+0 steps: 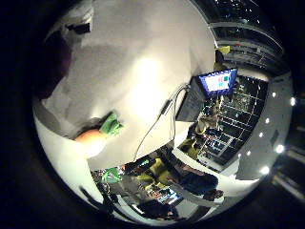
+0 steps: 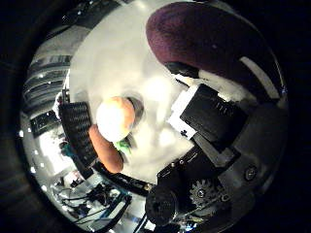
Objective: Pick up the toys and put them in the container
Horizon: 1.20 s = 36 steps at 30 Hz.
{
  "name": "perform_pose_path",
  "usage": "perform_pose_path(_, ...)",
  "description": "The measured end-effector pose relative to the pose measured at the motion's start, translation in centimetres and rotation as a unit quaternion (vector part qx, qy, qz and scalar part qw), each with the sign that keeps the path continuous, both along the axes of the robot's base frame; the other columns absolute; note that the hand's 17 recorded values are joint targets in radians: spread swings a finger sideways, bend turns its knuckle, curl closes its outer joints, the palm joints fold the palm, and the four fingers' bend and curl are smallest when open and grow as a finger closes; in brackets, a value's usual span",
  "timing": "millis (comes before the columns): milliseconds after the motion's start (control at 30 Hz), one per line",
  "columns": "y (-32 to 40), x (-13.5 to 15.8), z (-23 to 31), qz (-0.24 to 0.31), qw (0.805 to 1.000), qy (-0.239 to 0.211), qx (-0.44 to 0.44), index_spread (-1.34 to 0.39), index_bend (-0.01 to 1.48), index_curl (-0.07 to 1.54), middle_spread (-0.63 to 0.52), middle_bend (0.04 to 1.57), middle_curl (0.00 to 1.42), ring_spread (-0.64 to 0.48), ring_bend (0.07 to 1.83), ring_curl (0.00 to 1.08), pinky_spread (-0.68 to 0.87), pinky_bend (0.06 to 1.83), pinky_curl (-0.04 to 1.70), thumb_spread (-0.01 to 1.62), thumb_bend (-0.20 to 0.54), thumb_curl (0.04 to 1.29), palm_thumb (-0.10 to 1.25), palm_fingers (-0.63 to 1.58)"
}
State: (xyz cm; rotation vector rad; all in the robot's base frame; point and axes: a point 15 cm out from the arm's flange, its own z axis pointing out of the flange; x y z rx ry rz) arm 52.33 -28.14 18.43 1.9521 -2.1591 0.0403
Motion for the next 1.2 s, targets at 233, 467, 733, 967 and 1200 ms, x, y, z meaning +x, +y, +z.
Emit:
perform_pose_path(233, 5.0, -1.0, 10.2, 0.028, 0.999, -0.022, -0.007, -0.29, 0.95, 0.70, -0.13, 1.21, 0.64, -0.21, 1.28, 0.57, -0.29, 1.21, 0.67, 0.79, -0.020, 0.54, 1.02, 1.21)
perform_pose_path(467, 16.9, -1.5, 17.0, 0.097, 0.994, -0.041, 0.026, -0.28, 0.96, 0.72, -0.12, 1.26, 0.64, -0.20, 1.30, 0.58, -0.27, 1.21, 0.70, 0.78, -0.023, 0.60, 1.02, 1.18)
perform_pose_path(733, 35.0, -5.2, 19.6, 0.187, 0.978, -0.040, 0.086, -0.28, 0.96, 0.73, -0.12, 1.27, 0.63, -0.20, 1.31, 0.58, -0.27, 1.20, 0.73, 0.79, -0.023, 0.62, 1.01, 1.18)
perform_pose_path(967, 48.7, -9.4, 17.1, 0.254, 0.959, -0.020, 0.123, -0.28, 0.99, 0.74, -0.13, 1.26, 0.62, -0.21, 1.30, 0.58, -0.27, 1.18, 0.74, 0.88, -0.022, 0.61, 0.99, 1.18)
perform_pose_path(1200, 52.3, -10.7, 12.5, 0.293, 0.946, -0.002, 0.142, -0.43, 0.61, 0.61, -0.13, 0.79, 0.46, -0.12, 0.89, 0.47, -0.15, 0.98, 0.70, 1.04, -0.032, 0.47, 0.84, -0.16)
